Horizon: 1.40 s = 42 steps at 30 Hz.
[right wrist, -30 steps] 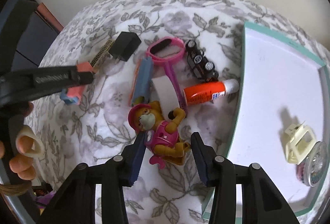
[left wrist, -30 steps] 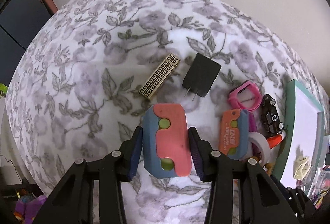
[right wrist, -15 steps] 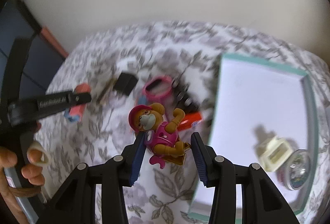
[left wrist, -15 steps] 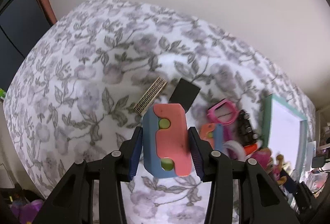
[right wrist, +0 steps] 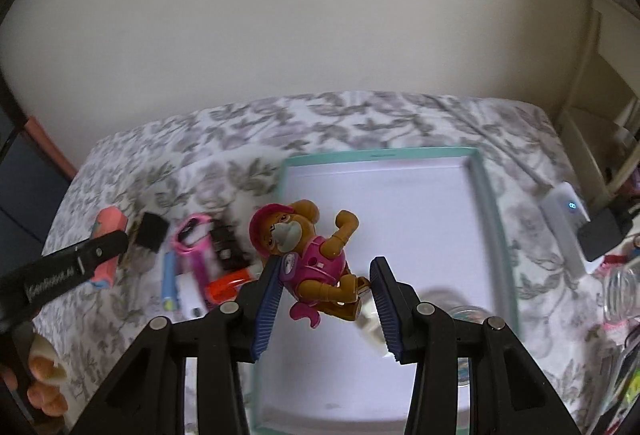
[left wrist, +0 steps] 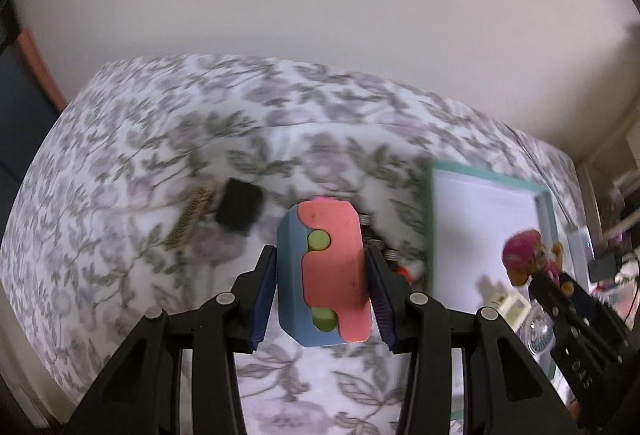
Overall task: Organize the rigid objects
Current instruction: 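Carry the block and figurine into the tray and open both tools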
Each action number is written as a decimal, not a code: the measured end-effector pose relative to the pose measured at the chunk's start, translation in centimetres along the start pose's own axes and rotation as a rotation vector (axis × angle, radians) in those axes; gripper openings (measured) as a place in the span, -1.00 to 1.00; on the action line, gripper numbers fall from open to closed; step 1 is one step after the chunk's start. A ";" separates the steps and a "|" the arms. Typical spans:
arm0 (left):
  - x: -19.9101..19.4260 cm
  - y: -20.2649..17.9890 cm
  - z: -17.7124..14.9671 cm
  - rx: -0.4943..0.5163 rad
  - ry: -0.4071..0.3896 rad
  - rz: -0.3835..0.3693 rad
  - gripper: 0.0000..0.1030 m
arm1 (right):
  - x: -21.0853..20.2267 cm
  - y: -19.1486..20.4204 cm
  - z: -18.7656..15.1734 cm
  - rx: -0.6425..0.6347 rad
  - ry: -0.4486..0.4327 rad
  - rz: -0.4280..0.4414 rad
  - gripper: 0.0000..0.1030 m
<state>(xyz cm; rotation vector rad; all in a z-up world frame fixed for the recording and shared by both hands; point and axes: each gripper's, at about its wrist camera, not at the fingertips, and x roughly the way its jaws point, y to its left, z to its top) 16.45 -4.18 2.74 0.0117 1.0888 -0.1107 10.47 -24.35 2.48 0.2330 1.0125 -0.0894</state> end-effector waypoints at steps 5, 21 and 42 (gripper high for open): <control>1.0 -5.4 -0.8 0.123 -0.026 -0.017 -0.12 | 0.7 -3.2 -0.1 0.066 -0.004 -0.021 -0.08; 7.1 -12.5 -2.2 0.236 -0.002 -0.065 -0.11 | 5.2 -9.4 -0.2 0.187 0.027 -0.068 -0.08; 9.6 -13.2 -4.0 0.294 0.057 -0.047 -0.10 | 8.0 -9.3 -1.6 0.154 0.128 -0.108 -0.07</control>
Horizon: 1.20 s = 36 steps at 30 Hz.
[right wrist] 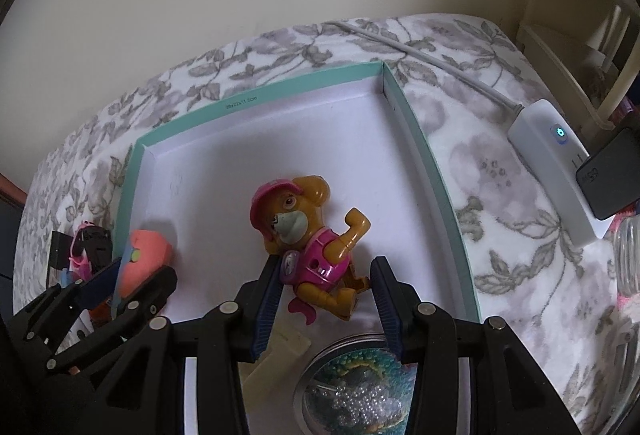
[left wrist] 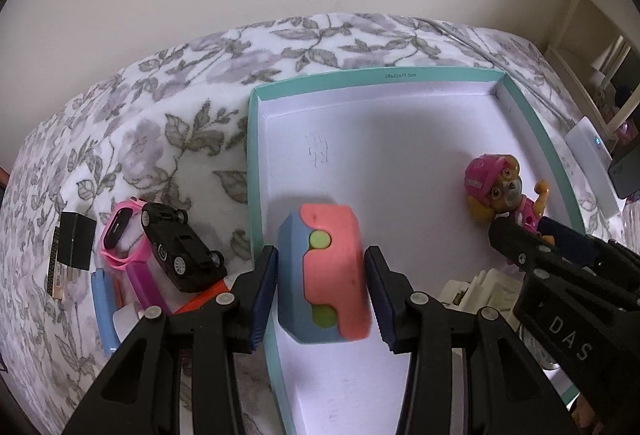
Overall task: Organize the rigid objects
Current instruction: 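Carry the block and figurine into the tray and open both tools, then move the left tool to the black charger while the right tool approaches the black toy car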
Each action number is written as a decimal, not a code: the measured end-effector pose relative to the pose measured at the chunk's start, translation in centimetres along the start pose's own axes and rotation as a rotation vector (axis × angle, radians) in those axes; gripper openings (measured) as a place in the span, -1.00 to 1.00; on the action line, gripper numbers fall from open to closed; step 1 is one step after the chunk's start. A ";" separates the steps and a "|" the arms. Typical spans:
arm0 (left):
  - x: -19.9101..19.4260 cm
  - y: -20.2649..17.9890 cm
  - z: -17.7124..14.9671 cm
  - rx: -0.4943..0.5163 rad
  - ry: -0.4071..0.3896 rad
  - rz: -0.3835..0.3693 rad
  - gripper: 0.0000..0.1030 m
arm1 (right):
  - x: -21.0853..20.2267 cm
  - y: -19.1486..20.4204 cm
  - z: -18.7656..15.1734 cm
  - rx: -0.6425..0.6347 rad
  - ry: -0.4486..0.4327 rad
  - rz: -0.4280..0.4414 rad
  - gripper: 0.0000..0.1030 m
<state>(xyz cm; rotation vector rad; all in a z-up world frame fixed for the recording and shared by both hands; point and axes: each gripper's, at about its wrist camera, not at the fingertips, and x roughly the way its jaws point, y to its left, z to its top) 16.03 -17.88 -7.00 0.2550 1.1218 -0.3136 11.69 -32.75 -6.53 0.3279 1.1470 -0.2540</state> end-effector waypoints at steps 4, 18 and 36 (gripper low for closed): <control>-0.7 0.1 0.3 0.000 -0.014 -0.009 0.03 | -0.2 0.2 0.0 -0.003 -0.001 0.001 -0.07; -5.9 4.0 2.1 -0.106 -0.088 0.018 0.16 | -5.5 1.0 1.3 -0.029 -0.107 -0.002 0.01; -8.2 12.3 2.1 -0.285 -0.108 0.122 0.48 | -8.0 5.0 1.3 -0.143 -0.175 0.022 0.58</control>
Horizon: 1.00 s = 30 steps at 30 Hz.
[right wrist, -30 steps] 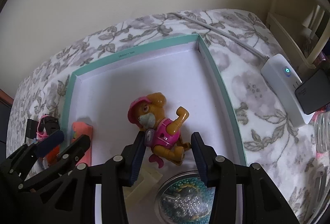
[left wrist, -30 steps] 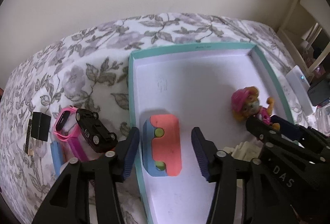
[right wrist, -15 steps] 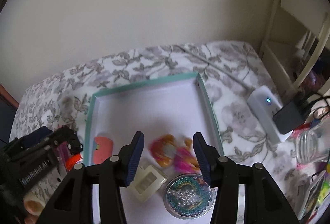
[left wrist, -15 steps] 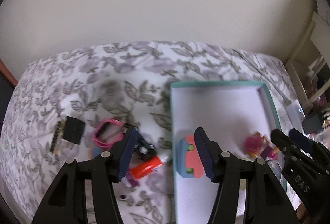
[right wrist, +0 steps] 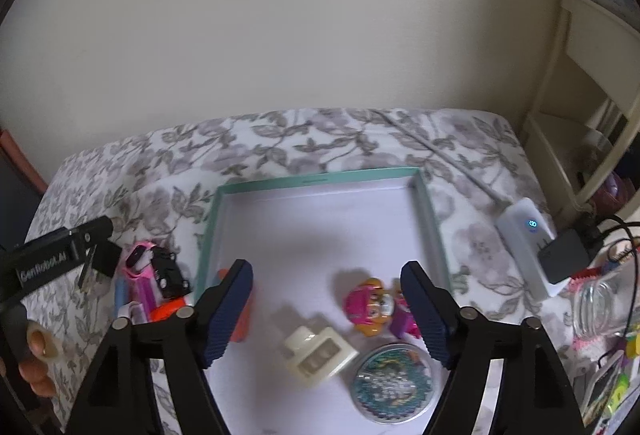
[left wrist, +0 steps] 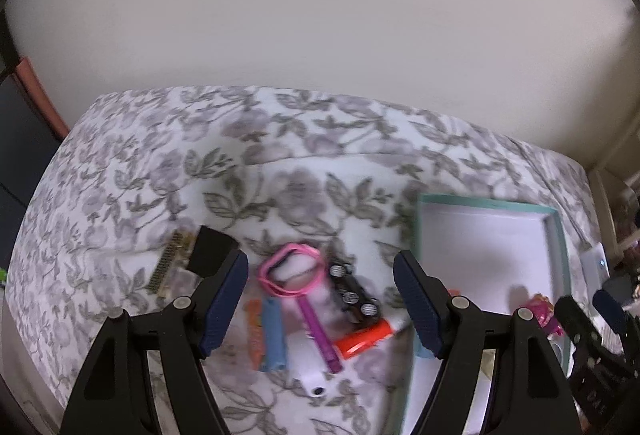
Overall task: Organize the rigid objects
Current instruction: 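Move the left tool to the black charger while the right tool approaches the black toy car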
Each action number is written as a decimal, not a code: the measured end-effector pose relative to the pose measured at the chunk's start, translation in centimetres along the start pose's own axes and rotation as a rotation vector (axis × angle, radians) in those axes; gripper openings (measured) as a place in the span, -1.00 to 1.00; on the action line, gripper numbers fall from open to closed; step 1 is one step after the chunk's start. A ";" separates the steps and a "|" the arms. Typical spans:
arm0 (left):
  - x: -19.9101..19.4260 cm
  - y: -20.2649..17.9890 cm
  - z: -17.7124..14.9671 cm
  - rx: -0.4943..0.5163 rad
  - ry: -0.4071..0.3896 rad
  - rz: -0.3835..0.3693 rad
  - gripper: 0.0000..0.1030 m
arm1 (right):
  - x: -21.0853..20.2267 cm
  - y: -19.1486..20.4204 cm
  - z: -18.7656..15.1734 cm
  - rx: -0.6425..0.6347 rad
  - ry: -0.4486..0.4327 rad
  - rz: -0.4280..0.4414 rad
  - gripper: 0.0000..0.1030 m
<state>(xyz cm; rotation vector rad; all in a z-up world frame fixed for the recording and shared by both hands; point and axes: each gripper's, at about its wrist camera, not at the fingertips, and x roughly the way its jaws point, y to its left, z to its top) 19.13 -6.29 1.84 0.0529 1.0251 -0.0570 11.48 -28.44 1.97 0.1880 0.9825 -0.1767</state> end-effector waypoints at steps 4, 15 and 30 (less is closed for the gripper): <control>0.4 1.6 0.2 -0.013 0.013 0.021 0.48 | 0.5 1.8 -0.2 -0.034 0.003 0.032 0.69; -0.7 9.5 0.6 -0.141 -0.012 0.097 0.89 | 1.4 7.4 -0.4 -0.126 0.006 0.102 0.98; 2.6 18.6 0.8 -0.330 0.026 0.116 0.89 | 4.8 14.9 -1.0 -0.233 0.012 0.177 0.82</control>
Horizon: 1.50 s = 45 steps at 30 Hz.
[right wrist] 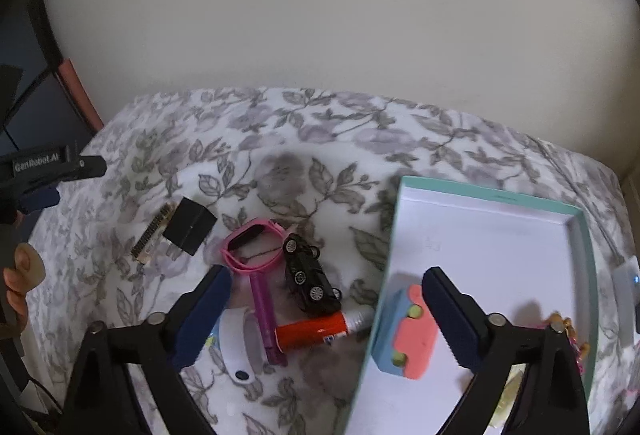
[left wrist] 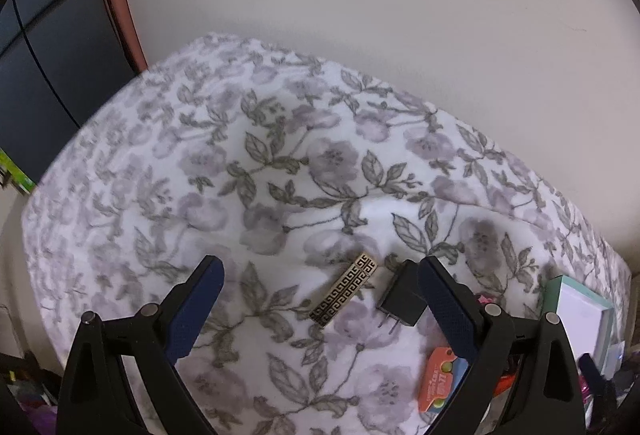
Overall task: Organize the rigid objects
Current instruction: 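Move the left tool to the black charger while the right tool approaches the black toy car, then grasp the black charger with the left tool while the right tool grasps the toy car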
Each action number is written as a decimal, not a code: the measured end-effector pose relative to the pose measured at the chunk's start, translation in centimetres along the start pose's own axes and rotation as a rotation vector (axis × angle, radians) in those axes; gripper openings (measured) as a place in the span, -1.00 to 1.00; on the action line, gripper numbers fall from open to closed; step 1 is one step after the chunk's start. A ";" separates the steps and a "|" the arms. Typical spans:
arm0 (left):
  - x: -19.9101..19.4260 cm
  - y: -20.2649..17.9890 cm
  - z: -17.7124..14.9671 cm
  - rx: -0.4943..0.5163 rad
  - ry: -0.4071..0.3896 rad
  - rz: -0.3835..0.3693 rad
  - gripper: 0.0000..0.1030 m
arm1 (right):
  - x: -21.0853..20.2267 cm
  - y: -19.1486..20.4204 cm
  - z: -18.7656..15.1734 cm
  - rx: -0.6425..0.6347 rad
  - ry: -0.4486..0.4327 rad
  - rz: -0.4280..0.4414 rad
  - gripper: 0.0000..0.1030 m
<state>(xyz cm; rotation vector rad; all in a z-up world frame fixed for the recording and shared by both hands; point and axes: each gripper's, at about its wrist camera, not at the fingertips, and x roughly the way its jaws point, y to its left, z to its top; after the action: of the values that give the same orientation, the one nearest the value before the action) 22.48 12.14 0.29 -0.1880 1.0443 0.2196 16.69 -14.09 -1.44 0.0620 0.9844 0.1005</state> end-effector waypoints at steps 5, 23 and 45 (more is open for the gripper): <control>2.6 -1.5 -0.4 0.037 0.014 -0.035 0.89 | 2.7 0.3 -0.2 0.001 0.039 -0.013 0.53; 7.4 -6.8 -3.7 0.219 0.062 -0.067 0.50 | 7.5 1.5 -1.8 -0.036 0.118 -0.043 -0.08; 7.0 -9.3 -5.1 0.302 0.041 0.007 -0.15 | 6.5 -0.1 -2.1 0.071 0.086 0.068 -0.40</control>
<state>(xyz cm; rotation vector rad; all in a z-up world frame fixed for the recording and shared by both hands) 24.12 2.55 -7.82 0.0842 1.1054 0.0627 18.55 -13.45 -7.97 0.1578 1.0719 0.1316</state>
